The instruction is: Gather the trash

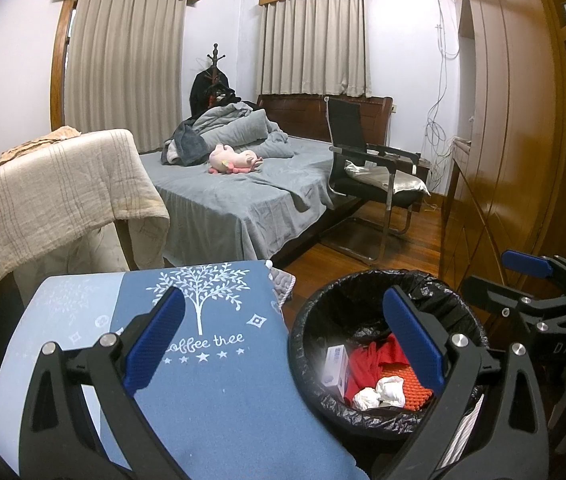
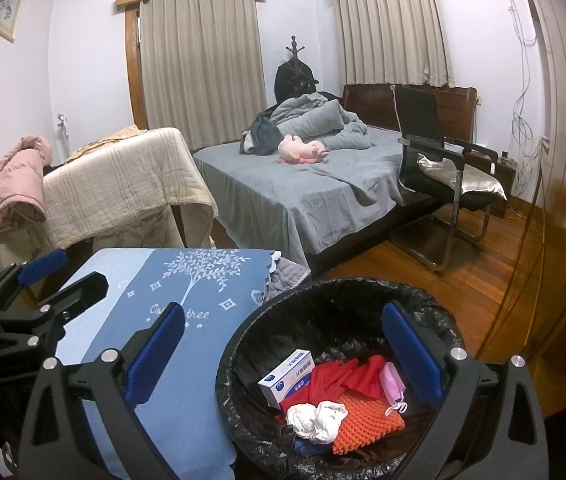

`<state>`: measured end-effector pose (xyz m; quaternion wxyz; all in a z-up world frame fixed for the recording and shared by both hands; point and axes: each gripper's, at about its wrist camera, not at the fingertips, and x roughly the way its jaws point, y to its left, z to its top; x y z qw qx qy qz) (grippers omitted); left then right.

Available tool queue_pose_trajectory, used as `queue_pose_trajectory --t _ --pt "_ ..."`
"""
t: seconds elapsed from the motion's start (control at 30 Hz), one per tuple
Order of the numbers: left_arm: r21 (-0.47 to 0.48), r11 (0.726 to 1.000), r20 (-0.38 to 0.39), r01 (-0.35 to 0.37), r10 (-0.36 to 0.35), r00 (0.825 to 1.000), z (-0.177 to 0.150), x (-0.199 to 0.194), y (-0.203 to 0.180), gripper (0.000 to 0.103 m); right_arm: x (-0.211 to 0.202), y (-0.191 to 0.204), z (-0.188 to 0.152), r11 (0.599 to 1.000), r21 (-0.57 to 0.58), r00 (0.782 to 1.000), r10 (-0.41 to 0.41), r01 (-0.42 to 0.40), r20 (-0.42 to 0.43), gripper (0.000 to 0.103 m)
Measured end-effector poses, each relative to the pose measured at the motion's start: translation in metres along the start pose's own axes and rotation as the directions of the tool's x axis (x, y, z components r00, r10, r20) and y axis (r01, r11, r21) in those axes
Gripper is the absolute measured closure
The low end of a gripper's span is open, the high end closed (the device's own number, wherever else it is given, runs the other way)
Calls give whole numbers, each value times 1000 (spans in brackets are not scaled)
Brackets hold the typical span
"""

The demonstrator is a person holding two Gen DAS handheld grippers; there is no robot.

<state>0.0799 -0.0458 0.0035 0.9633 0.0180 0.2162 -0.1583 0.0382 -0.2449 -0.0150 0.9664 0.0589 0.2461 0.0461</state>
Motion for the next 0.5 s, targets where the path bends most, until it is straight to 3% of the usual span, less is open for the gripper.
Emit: queue_pose_trajectory --t 0.5 --pt "-1 1000 -4 -4 4 1000 -6 0 5 6 0 0 0 1000 0 1000 0 0 0 6"
